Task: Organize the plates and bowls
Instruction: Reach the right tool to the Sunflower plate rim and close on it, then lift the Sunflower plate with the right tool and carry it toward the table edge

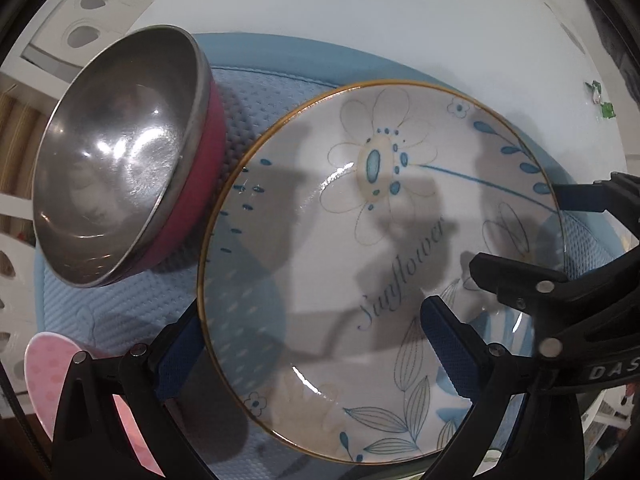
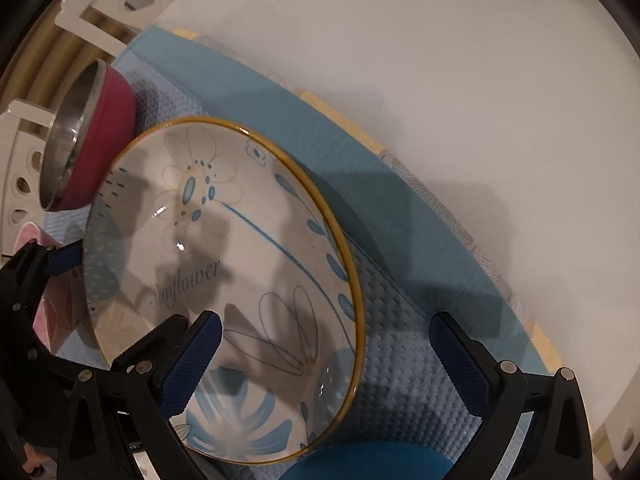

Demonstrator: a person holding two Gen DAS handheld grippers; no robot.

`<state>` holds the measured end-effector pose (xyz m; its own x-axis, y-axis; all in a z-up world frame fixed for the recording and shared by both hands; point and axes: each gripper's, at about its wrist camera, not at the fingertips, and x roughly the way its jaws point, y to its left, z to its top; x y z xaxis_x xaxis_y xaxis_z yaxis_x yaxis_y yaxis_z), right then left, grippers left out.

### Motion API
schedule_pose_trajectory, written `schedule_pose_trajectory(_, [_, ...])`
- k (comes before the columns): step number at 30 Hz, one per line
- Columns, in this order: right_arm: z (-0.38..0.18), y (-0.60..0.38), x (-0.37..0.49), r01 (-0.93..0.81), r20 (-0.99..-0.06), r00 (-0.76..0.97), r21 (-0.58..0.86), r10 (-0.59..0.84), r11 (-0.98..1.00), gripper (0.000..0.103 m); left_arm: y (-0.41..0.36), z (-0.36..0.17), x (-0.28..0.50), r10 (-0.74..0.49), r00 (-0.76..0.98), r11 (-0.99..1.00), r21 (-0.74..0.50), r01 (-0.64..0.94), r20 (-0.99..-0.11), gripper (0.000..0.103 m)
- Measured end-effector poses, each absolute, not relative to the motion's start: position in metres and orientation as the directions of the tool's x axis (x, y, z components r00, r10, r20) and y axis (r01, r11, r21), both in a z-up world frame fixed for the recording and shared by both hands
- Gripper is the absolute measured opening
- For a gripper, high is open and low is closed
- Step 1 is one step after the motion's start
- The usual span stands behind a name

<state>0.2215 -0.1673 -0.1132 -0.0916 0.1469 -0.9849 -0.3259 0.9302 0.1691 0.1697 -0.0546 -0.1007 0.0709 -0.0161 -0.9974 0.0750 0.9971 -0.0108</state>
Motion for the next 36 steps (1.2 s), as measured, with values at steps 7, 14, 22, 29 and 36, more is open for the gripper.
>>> schedule_pose_trajectory(7, [-0.107,-0.172,0.23,-0.24,-0.971,-0.02,0.237,0.239,0.941,0.099,-0.05,-0.087,0.168,-0.063,0.093,0.997,-0.058,0.057,-0.994,0.096])
schedule_pose_trajectory(14, [-0.105,-0.172,0.229,-0.282,-0.979,0.008,0.192,0.203,0.94,0.074,-0.049,-0.084,0.165,-0.09,0.131,0.995,-0.084,0.049,-0.987,0.084])
schedule_pose_trajectory(22, [-0.11,-0.192,0.231,-0.214,-0.943,-0.065,0.333,0.327,0.918,0.031,-0.032,-0.085,0.146,-0.087,0.17,0.996,-0.088,0.003,-0.982,0.047])
schedule_pose_trajectory(29, [-0.101,-0.194,0.229,-0.17,-0.955,-0.055,0.297,0.292,0.94,0.03,-0.029,-0.091,0.132,-0.114,0.13,0.993,-0.116,-0.006,-0.985,0.048])
schedule_pose_trajectory(36, [-0.109,-0.192,0.232,-0.107,-0.942,-0.067,0.334,0.328,0.937,0.032,-0.028,-0.09,0.124,-0.157,0.164,0.983,-0.17,-0.07,-0.974,0.047])
